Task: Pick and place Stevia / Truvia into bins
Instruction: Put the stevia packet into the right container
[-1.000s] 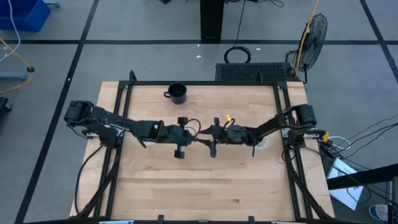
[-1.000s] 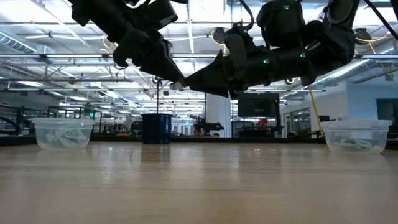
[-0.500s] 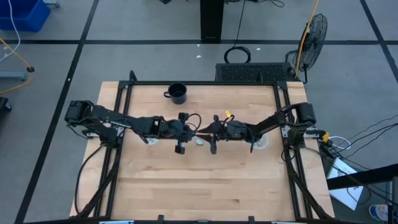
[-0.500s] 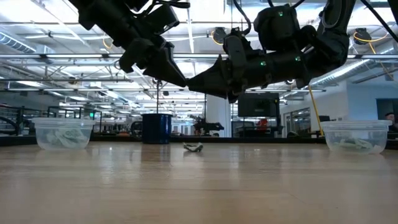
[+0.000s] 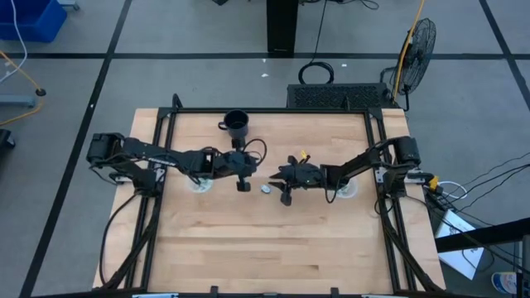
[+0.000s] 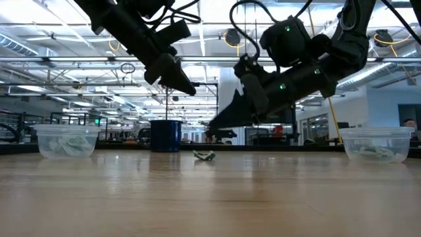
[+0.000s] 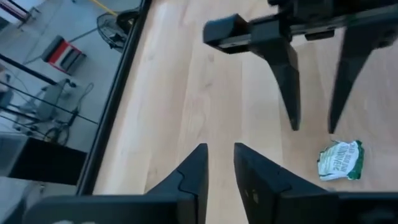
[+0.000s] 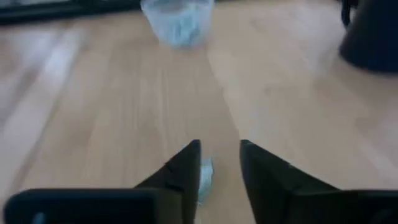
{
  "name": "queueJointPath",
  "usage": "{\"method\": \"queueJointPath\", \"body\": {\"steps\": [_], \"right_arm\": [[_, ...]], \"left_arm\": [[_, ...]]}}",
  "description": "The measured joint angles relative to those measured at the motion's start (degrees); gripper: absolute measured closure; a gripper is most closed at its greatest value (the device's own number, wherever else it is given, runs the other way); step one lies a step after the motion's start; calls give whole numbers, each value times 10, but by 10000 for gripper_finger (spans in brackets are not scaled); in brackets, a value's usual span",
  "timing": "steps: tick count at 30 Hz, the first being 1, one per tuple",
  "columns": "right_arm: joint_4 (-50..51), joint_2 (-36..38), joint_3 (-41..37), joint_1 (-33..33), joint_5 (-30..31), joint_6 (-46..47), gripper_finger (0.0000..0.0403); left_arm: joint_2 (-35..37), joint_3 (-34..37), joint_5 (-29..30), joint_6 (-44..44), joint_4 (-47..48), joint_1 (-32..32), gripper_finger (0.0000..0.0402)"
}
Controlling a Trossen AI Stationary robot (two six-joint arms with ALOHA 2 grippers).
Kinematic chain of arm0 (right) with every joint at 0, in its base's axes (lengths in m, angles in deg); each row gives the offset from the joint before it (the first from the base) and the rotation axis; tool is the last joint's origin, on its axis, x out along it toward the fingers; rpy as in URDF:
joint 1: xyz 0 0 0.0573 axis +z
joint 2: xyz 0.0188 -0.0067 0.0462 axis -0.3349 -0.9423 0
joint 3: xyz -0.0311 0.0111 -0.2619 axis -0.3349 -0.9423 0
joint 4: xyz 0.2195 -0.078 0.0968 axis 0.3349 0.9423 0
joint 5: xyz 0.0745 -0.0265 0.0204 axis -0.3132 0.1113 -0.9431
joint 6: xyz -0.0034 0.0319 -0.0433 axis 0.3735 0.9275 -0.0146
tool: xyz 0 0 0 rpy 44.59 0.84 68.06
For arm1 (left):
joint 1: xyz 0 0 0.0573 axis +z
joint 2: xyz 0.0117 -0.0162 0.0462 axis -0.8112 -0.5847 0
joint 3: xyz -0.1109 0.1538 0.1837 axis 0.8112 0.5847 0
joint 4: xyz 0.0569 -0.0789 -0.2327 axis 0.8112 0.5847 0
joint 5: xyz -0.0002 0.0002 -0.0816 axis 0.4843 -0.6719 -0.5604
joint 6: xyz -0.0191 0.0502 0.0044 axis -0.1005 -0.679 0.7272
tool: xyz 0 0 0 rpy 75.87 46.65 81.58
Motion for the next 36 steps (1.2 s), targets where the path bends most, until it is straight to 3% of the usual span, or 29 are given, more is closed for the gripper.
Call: {"method": "queueJointPath", "body": {"steps": [4, 8, 16, 24, 36], "right_arm": [[-5, 0, 0, 5, -42, -11, 250], [-18, -22, 0, 13, -45, -12, 213], [-34, -102, 33, 6, 7, -17, 196], [-18, -114, 35, 0, 7, 33, 232], [-19, -108, 34, 0, 0, 37, 341]], "left_arm": [[0, 0, -11, 4, 2, 10, 297], [0, 0, -11, 0, -8, 17, 278], [0, 0, -11, 4, -10, 19, 269], [0, 0, -11, 30, -9, 19, 270], [0, 0, -11, 27, -6, 19, 270]]}}
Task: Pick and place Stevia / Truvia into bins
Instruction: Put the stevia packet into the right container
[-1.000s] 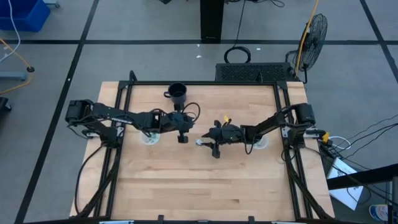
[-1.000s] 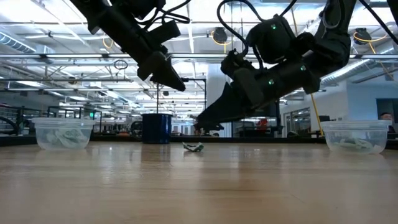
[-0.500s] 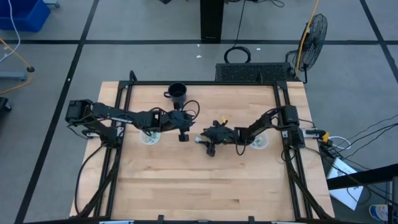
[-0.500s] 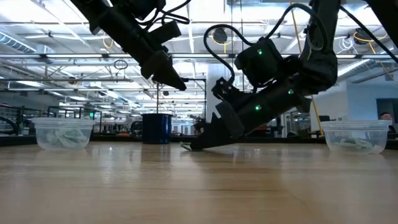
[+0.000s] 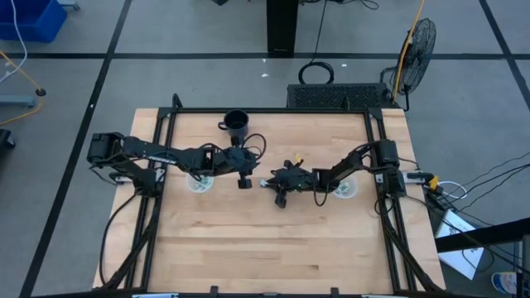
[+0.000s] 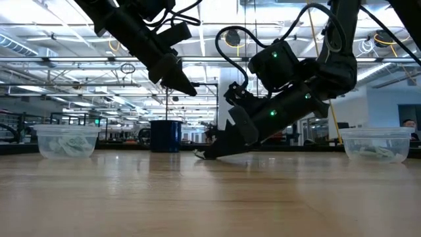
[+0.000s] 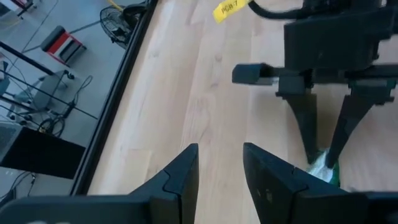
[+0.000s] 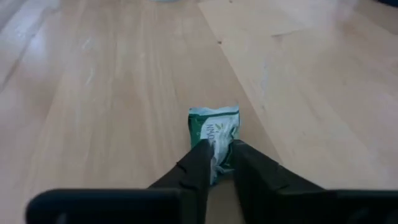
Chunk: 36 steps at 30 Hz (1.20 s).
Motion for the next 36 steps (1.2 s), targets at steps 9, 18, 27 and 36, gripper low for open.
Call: {"method": "queueJointPath", "body": {"steps": [9, 18, 27, 36], "right_arm": [[144, 110, -1, 3, 17, 0, 368], [542, 333, -1, 45, 106, 106, 365], [894, 493, -21, 120, 152, 436, 365], [967, 528, -52, 176, 130, 494, 364]], "left_arm": [[0, 0, 19, 0, 23, 0, 270], [0, 0, 25, 13, 44, 0, 270], [0, 0, 25, 38, 43, 0, 270], [0, 0, 25, 38, 43, 0, 270]]}}
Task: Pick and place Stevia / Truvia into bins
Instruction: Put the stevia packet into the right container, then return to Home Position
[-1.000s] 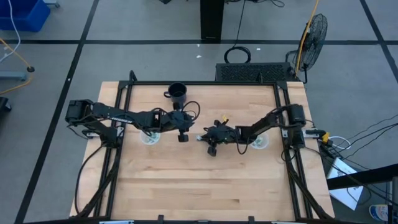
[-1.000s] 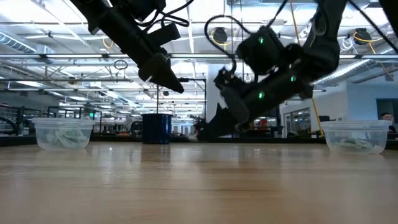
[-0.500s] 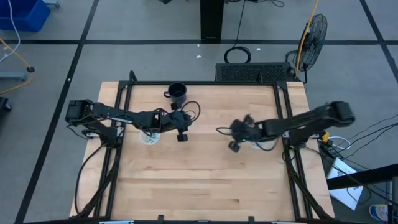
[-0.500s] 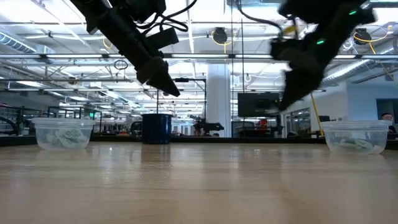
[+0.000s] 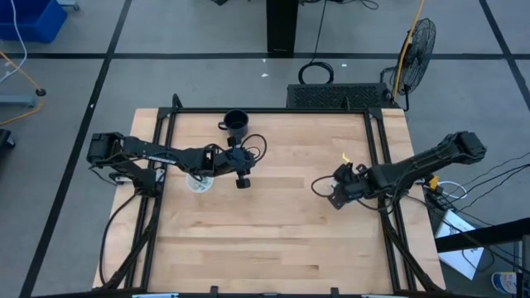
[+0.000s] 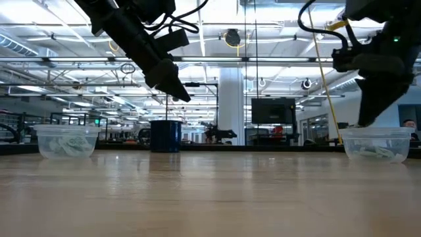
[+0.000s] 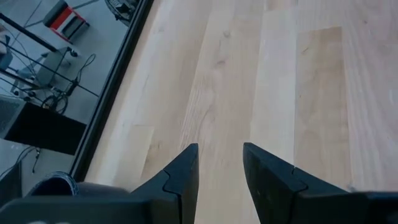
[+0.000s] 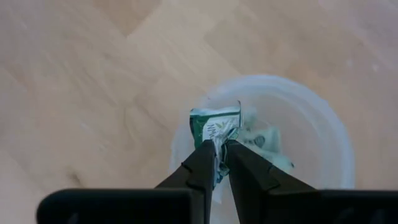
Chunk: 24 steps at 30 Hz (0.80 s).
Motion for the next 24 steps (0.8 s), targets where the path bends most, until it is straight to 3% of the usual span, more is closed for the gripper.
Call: {"method": "queueJointPath", "body": {"steps": [12, 17, 24], "right_arm": [[33, -1, -23, 5, -42, 7, 304], [32, 11, -23, 5, -111, 73, 292], [34, 94, -21, 4, -60, 57, 295]], "left_arm": [[0, 0, -1, 1, -3, 0, 270], [0, 0, 0, 1, 0, 0, 270], [36, -2, 29, 42, 21, 0, 270]]}}
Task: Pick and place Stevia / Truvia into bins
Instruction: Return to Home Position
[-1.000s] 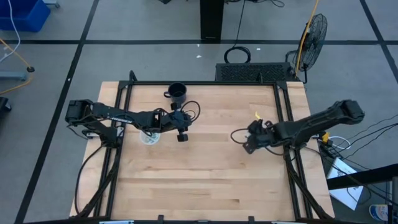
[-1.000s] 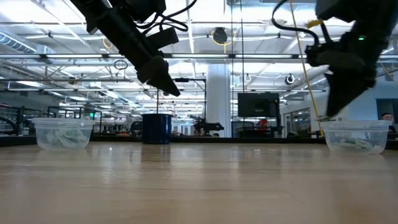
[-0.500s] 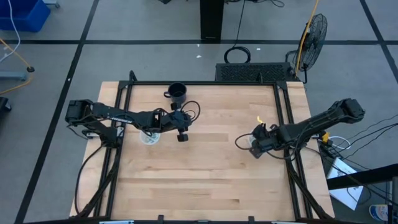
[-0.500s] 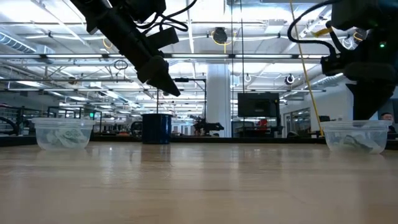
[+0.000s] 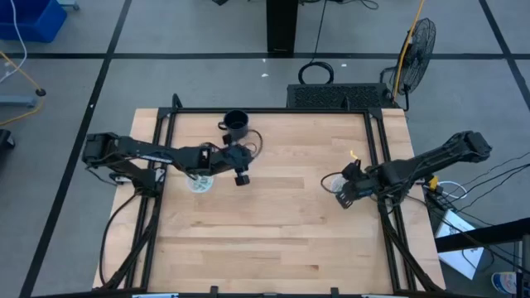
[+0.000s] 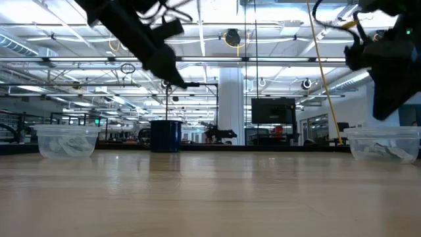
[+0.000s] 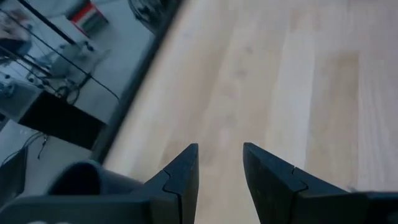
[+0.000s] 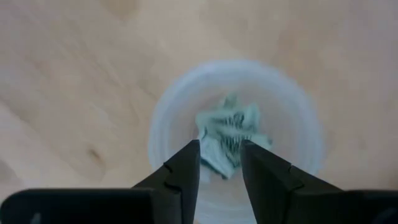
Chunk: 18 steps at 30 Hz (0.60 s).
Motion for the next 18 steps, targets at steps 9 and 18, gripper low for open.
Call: {"method": "queueJointPath", "body": {"steps": [9, 18], "right_arm": [[-17, 156, 7, 0, 176, -212, 296], [-42, 214, -35, 0, 168, -319, 296]], "left_arm": [[228, -13, 2, 50, 115, 0, 270], [431, -9, -3, 96, 296, -11, 270]]}}
